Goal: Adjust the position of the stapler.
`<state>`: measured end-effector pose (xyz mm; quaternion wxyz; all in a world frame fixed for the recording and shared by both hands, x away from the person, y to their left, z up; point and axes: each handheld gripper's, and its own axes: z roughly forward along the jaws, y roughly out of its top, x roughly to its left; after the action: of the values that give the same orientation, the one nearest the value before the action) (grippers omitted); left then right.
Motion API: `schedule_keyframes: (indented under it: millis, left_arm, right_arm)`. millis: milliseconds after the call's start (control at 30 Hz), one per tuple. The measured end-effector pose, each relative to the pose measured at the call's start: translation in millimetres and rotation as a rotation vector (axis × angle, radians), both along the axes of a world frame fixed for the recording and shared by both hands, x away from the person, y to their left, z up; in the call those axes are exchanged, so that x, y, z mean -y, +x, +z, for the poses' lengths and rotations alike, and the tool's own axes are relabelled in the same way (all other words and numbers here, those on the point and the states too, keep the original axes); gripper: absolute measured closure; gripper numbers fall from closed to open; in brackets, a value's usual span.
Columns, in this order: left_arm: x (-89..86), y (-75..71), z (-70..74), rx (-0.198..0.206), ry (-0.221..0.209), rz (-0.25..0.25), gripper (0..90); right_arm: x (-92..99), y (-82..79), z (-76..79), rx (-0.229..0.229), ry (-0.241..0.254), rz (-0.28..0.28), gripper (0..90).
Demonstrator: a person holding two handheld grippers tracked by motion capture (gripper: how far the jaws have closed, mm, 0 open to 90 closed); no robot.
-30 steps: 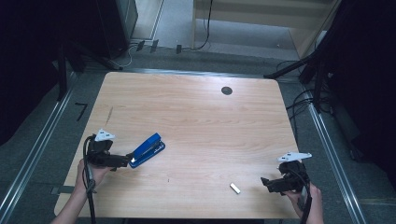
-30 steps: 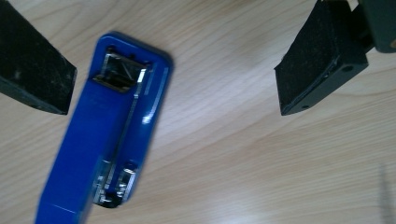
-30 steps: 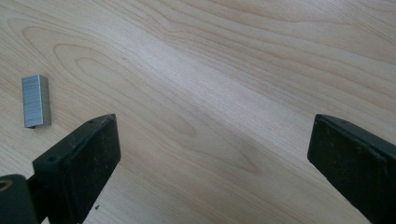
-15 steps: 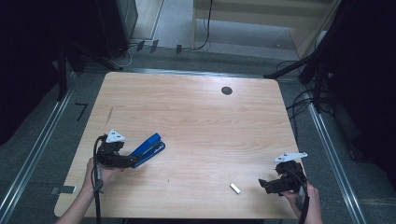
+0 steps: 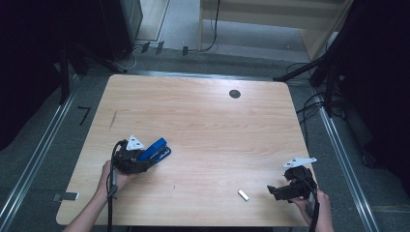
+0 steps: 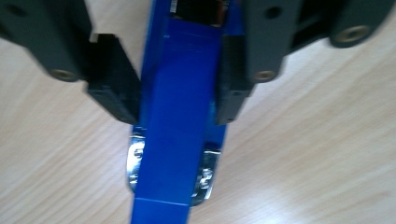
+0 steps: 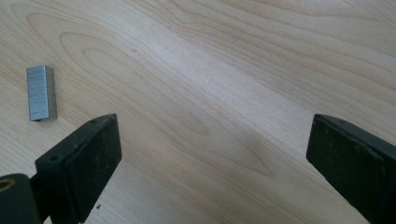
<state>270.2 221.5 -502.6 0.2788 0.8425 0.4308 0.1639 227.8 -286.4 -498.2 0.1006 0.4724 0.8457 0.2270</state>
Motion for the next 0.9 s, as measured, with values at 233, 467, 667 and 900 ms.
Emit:
schedule_keyframes:
  millis: [233,467,667,900]
  left_arm:
    - [-6.1,1.6,-0.3,-0.011,-0.026,-0.043,63.4]
    - [-8.1,0.2,0.1,-0.024,-0.037,-0.092,66.2]
    - [-6.2,-2.8,0.2,-0.030,-0.035,-0.144,66.6]
    - [-2.1,-6.5,0.9,-0.038,-0.025,-0.204,66.6]
  right_arm:
    - [-1.2,0.3,-0.3,-0.002,0.000,0.005,4.1]
    - [-1.5,0.5,-1.3,-0.011,-0.005,0.011,4.4]
    - [0.6,-0.8,0.5,-0.005,-0.001,0.012,4.8]
    - [-0.3,-0.6,-0.2,-0.009,-0.005,0.015,4.9]
